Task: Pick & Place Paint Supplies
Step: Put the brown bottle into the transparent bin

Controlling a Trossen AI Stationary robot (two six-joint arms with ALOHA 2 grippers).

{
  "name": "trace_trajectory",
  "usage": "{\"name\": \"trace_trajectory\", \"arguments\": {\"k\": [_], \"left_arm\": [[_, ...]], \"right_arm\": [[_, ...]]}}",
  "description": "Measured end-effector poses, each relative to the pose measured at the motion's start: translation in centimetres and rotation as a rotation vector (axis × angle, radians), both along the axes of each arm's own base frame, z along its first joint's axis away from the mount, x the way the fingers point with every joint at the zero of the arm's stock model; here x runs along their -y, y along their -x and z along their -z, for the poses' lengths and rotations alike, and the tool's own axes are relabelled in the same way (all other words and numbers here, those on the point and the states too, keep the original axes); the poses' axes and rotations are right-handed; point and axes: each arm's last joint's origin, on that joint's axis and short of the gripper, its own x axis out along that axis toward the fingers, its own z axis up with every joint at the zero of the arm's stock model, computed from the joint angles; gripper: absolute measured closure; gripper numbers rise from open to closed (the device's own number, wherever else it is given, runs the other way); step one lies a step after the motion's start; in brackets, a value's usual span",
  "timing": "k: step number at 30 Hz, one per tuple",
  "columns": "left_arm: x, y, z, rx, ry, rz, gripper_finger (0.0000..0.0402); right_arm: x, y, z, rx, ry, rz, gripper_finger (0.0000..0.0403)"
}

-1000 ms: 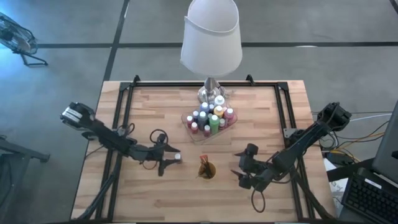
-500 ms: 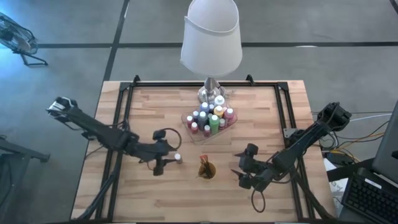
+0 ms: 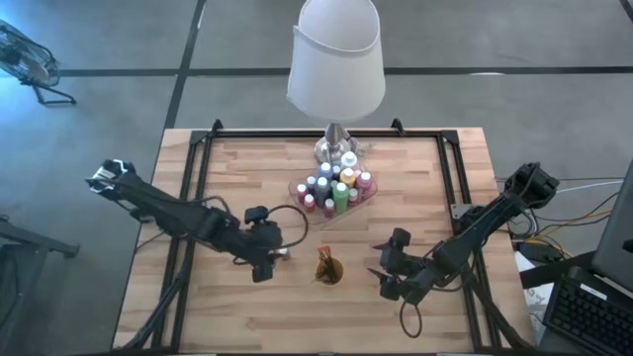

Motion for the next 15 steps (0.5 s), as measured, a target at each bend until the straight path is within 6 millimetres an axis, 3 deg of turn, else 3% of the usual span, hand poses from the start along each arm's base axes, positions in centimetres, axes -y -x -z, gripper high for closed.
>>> {"name": "trace_trajectory", "arguments": {"k": [15], "left_arm": [[-1.4, -2.3, 2.7, -0.179, 0.090, -0.058, 0.0193]], "right_arm": [[0.0, 0.0, 0.0, 0.000, -0.001, 0.001, 0.0075]]}}
